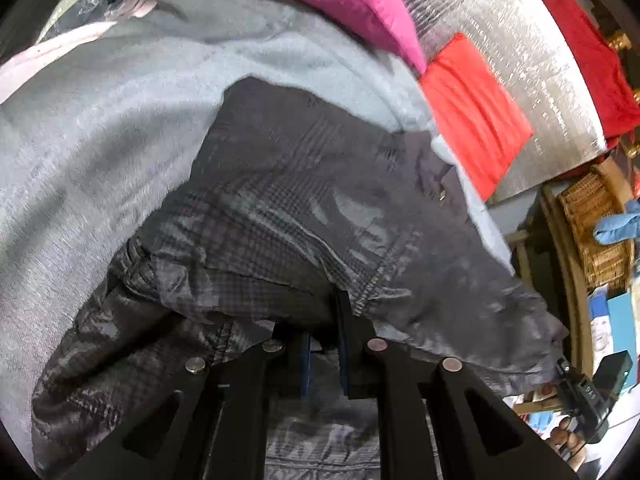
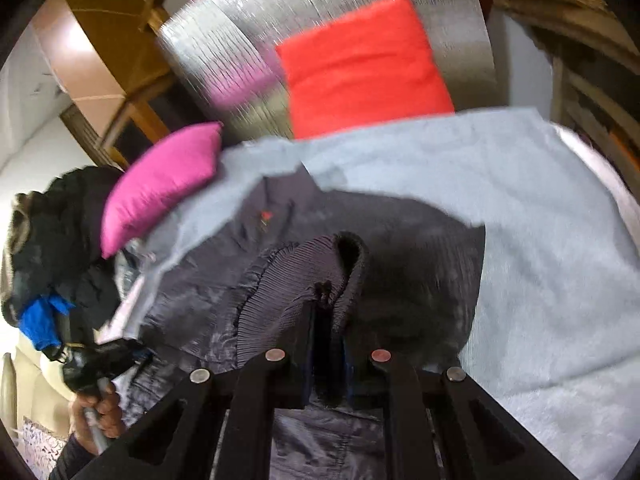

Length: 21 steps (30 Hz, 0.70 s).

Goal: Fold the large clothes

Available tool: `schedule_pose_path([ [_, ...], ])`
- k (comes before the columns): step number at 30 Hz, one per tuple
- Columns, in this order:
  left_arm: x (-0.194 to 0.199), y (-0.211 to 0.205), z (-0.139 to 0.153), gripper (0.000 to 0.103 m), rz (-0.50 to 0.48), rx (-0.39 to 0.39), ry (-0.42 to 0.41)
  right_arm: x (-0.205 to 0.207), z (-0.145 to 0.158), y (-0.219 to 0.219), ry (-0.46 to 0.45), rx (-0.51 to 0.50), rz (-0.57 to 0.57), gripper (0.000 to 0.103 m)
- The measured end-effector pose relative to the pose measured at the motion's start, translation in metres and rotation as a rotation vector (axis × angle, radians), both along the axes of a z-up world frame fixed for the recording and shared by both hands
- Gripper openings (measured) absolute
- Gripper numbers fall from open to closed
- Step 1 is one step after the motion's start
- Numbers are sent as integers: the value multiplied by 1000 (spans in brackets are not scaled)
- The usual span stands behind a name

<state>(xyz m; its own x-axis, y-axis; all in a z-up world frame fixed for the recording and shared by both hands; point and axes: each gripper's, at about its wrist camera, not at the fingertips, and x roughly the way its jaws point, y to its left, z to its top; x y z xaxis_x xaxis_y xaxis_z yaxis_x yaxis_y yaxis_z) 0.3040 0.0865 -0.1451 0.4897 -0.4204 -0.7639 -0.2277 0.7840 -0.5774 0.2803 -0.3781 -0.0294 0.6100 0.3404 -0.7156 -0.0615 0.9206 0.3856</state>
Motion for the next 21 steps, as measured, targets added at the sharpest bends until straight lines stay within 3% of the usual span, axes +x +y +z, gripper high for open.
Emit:
schedule_pose_path([
  [4,6,-2,-13,28,7,12,18,5,-70,-16,227,-21,-49,16],
  [6,1,2,-7,45,-2,27,26,-3,-78,-24,201,51,-64,23],
  [8,-9,11,1,67,-9,48,28,-13,-71,-36,142,164,-92,59],
  [9,-15,16,6,68,-16,64,13,-17,-68,-41,120,208,-103,93],
  [10,-21,20,11,68,-30,70,-5,-22,-61,-47,85,253,-124,97],
  [13,-44,35,26,68,-59,95,-61,-26,-54,-58,56,377,-117,97],
  [16,-54,44,43,68,-37,173,-136,-19,-55,-49,82,322,-98,97],
  [21,-41,48,48,68,-26,259,-164,5,-50,-21,75,208,-48,95],
])
